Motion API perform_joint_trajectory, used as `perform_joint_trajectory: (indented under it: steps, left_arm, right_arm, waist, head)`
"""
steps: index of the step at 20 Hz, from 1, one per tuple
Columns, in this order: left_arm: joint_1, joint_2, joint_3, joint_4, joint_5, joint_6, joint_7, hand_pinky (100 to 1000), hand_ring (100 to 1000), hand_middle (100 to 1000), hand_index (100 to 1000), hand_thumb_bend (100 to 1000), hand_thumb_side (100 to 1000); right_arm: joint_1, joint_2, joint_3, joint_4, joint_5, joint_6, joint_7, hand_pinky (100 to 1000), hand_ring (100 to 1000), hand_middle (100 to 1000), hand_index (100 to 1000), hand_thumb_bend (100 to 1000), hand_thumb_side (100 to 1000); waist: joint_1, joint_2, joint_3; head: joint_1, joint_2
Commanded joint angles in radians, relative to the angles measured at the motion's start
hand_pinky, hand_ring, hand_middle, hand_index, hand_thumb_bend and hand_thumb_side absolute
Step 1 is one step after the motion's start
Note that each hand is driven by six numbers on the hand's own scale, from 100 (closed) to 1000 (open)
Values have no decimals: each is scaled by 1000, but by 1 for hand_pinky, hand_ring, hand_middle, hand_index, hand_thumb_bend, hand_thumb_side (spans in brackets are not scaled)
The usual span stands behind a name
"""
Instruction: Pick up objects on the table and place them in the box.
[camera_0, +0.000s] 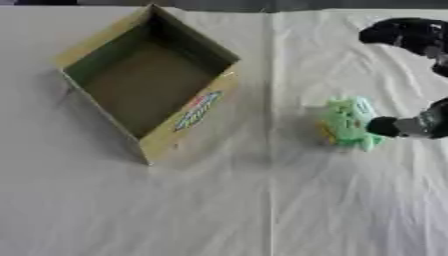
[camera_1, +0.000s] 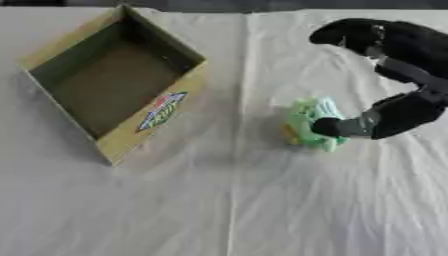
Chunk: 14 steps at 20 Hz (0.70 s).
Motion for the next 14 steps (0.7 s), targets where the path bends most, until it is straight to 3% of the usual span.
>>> perform_joint_trajectory:
  steps: [1, 9, 14]
  left_arm:
    - [-16, 25, 1, -17, 6, 1, 2, 463, 689, 884, 1000, 413, 848]
    - [-24, 18, -4, -17, 13, 8, 0, 457, 686, 880, 1000, 395, 848]
    - [-25, 15, -5, -17, 17, 9, -1, 452, 684, 878, 1000, 385, 847]
  right_arm:
    - [-19, -29, 17, -15, -2, 24, 29, 948, 986, 926, 1000, 603, 805]
    - [-35, -14, 89, -15, -30, 126, 113, 939, 977, 907, 1000, 598, 782]
    - [-40, -13, 112, -15, 37, 204, 142, 915, 929, 866, 1000, 583, 728]
  waist:
    - [-1, -24, 3]
    - [-5, -21, 16]
    - [-5, -20, 22]
  head:
    - [-9, -2]
    - [-8, 31]
    - [-11, 31]
